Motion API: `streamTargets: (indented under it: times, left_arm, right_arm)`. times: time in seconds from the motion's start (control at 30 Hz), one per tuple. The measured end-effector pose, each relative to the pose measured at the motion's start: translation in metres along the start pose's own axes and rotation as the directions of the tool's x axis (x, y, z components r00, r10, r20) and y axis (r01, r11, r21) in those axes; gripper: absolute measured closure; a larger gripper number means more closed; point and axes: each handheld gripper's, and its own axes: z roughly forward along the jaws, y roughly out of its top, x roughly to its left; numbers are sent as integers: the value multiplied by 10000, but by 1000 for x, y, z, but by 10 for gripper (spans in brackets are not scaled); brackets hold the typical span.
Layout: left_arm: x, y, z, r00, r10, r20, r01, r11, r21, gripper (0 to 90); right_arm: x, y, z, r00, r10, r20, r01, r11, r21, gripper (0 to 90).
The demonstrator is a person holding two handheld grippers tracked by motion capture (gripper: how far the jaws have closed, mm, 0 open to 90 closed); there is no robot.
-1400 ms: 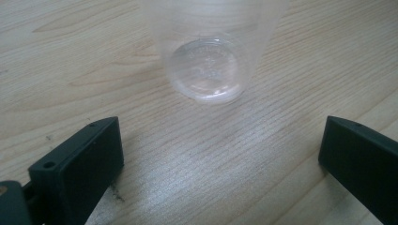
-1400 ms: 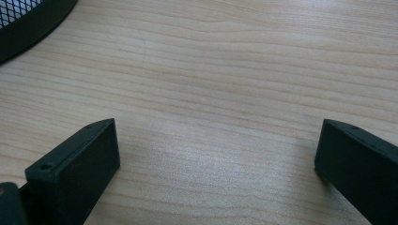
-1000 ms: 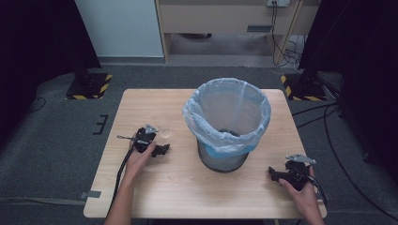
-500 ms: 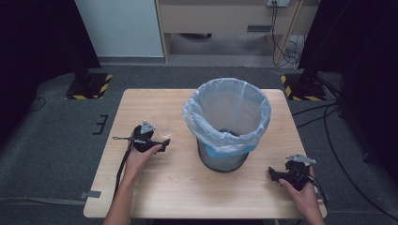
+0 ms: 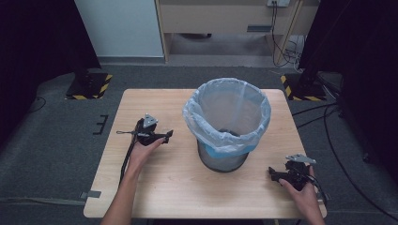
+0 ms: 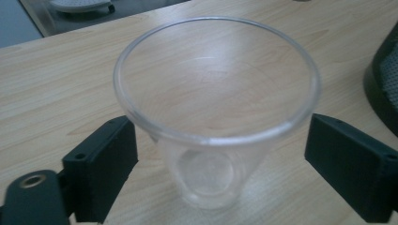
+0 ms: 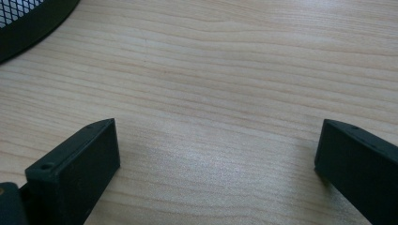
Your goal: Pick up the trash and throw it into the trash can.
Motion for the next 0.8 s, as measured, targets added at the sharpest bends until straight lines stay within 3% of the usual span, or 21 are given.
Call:
streamTargets:
  times: [0.2,0.47,0.7,0.73,0.8]
  left_arm:
    - [-1,4,6,9997,222,-131,-225,9994,-273,308]
    - [1,14,-13,9997,259,10,-258,9971,-722,340]
    - [-1,24,-35,9968,765,247,-743,9941,-794,344]
    - [-4,27,-40,9948,995,235,-974,9922,-777,344]
    - [-5,29,-42,9945,982,355,-949,9918,-851,344]
  right_arm:
    - [0,0,0,10000,-29,2,29,10000,-22,4]
    - [0,0,0,10000,-28,3,28,10000,-22,4]
    - [0,0,0,10000,-42,1,42,10000,-18,4]
    - [0,0,0,10000,-45,0,45,10000,-18,4]
    - [0,0,0,10000,-26,4,26,10000,-25,4]
